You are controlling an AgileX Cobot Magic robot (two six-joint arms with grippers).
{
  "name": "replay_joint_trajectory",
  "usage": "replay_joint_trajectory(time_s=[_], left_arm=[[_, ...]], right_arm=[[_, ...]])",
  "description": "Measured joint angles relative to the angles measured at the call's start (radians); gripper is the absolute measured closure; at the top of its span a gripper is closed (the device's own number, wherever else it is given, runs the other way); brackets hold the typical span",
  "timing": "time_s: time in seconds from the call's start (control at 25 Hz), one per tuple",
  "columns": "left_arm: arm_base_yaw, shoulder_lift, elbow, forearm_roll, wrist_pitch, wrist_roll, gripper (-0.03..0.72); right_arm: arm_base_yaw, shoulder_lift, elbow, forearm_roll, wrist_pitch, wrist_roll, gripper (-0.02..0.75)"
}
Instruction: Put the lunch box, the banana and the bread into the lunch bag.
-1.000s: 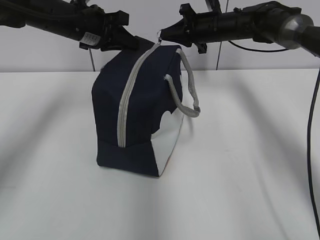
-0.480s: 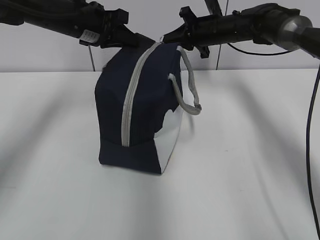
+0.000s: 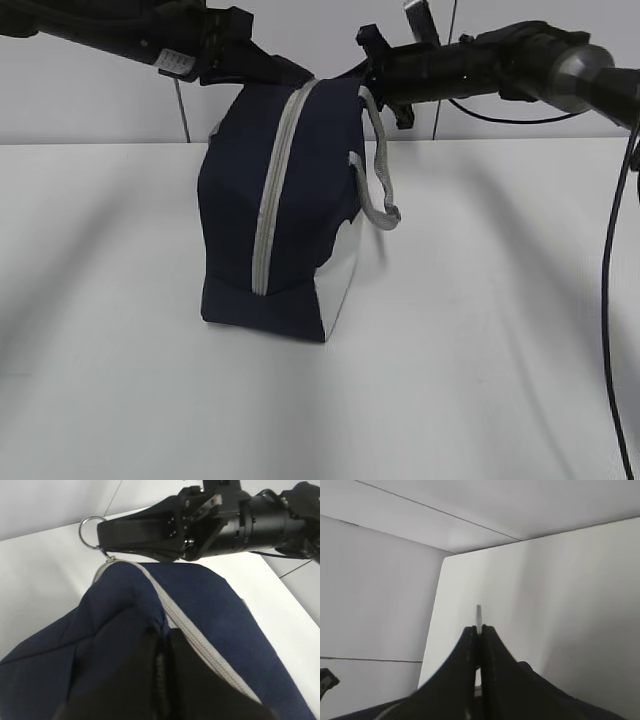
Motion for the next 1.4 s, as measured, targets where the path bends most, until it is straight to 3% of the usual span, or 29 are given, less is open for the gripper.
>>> replay_joint_trajectory(time_s=[0.72,0.88,0.96,1.08,1.2,1.4], left_arm=[[0.000,-0.008,0.000,0.007,0.018,0.003,0.660],[0.000,-0.008,0.000,0.008,0.007,-0.017,0.636],[0.000,-0.008,0.000,0.007,0.004,-0.022,0.543],[0.000,-0.008,0.000,0.016,-0.027,-0.063,0.267],[0.000,-0.008,0.000,0.022,-0.058,-0.090,0.089],[0.001,-0.008,0.000,0.023,-0.073,-0.110,0.057]], right_arm=[[0.002,0.062,0.000,0.010,0.010,0.053,0.753],[0.002,0.062,0.000,0.004,0.019,0.051,0.694],[-0.002,0.062,0.000,-0.004,0.030,0.051,0.608],[-0.001,0.062,0.000,-0.006,0.037,0.049,0.410],[-0.001,0.062,0.000,-0.008,0.039,0.043,0.267],[-0.001,0.062,-0.002,-0.008,0.065,0.017,0.219]])
